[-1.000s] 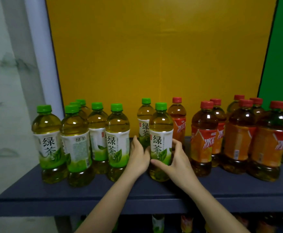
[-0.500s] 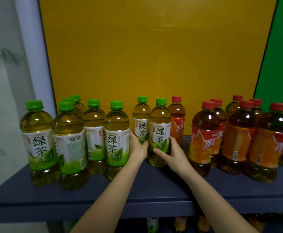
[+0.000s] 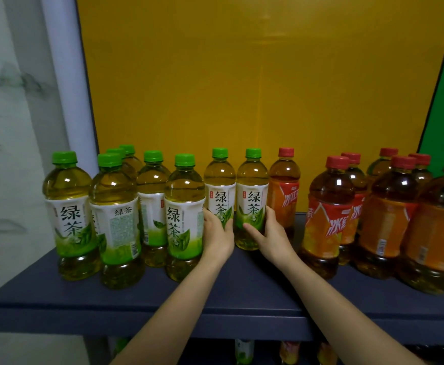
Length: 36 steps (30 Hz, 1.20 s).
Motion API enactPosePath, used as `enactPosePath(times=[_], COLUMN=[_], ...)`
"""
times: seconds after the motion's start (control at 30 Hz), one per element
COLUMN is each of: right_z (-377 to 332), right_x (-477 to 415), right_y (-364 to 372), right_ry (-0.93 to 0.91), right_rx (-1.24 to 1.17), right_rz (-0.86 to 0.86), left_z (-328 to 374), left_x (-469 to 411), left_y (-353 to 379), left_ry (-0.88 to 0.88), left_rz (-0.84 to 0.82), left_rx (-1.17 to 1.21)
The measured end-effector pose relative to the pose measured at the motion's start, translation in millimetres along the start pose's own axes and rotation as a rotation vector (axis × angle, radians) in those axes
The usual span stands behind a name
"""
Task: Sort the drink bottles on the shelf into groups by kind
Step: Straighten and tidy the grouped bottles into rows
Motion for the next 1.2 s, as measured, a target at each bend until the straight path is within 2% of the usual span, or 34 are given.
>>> enactPosePath(times=[0.3,0.37,0.47,0.57,0.7,0.83,1.0,1.2], right_z=[-3.0,0.4,5.7,-9.8,-37.8,-54.1,-62.2,-49.9], right_x=[-0.6,2.8,17.2,42.7,62.4,68.6,63.1,56.9], right_y=[-0.4,-2.5,-6.9,-4.4,35.6,75.8,88.2,67.0], right_ry=[-0.02,0.001,0.04,-0.049,-0.142,-0.135,-0.119,-0.068], right_rx=[0.035,0.033,-0.002,-0.129,-0.165,-0.119,-0.027,-0.12], right_rz=[0.02,0.007,0.046,0.059,-0.15,-0.273,-0.121,-0.173], left_z=[2.4,4.6,14.4,14.2,1.8,-10.0,-11.3,-14.9], left_x=[8.7,19.2,48.6,73.3,83.4,83.1,80.1,66.6], left_y=[-0.6,0.6,-4.3,-33.3,-93.6,-133.7,-120.4,-106.5], left_ry=[-0.009,0.028,0.054,0.038,0.139,0.23,0.267,0.167], left_rz=[-0.06,-0.117,-0.232,-0.226,-0.01,0.177,0.07,0.053], left_rx=[-0.059,0.019,0.297,0.42,0.36,0.028,-0.2,-0.189])
Point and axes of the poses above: each hand's wrist, its own x-axis away from the middle knuckle, its own y-axis out of the palm, z = x × y, the point moved 8 cm from there along -x, towards the middle knuckle, and after that the axes turned 14 degrees about y, right-handed, at the moved point
